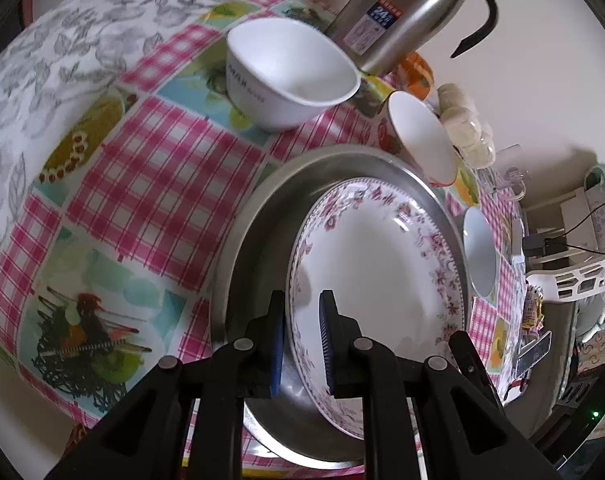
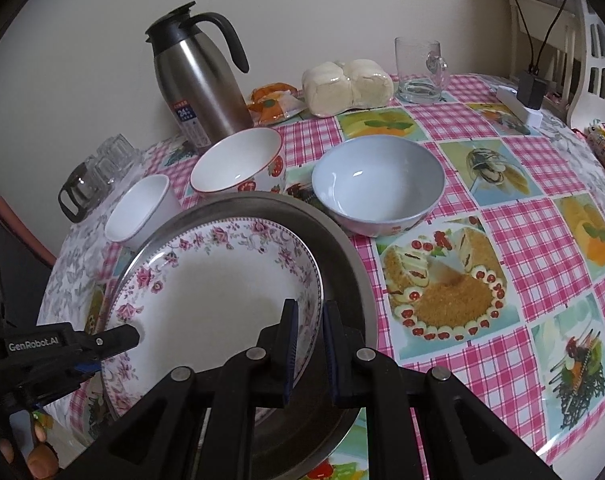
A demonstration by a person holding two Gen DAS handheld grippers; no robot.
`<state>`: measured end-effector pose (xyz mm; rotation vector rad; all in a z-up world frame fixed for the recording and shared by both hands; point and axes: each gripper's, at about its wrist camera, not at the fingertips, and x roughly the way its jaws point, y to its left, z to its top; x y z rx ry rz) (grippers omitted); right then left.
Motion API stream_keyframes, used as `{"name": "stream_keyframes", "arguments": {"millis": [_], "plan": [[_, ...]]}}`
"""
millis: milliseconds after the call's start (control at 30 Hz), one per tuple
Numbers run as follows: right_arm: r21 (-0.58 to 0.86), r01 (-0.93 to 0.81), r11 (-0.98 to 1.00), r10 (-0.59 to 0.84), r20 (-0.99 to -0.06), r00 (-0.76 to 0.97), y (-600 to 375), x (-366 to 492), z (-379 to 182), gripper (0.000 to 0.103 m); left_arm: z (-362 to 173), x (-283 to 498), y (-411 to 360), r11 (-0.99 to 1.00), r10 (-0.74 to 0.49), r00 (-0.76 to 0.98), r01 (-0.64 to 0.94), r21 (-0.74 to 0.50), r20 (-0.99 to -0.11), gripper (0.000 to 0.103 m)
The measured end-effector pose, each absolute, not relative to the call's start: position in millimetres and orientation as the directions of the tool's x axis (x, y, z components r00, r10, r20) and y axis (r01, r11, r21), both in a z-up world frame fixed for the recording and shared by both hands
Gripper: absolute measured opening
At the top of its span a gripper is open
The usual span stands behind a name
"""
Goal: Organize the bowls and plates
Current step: 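Lower the floral plate into the steel tray and open both tools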
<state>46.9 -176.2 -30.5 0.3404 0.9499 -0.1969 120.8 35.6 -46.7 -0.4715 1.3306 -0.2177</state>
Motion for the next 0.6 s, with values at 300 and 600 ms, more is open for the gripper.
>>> {"name": "stream_keyframes", "arguments": {"millis": [300,600], "plan": [[0.188,0.317,0.930,-0.013,-0.842,0.539,-178,48,-37,0.013,-60,116,36,0.880,-0.423,0.189,-0.149,-0.452,-0.886,0.015],[0.173,0.304,0.937,-0.017,-0.846,0.532,-174,50,-38,0.016,-60,117,38,0.875,-0.425,0.190,-0.163,-0.455,-0.885,0.015]]}}
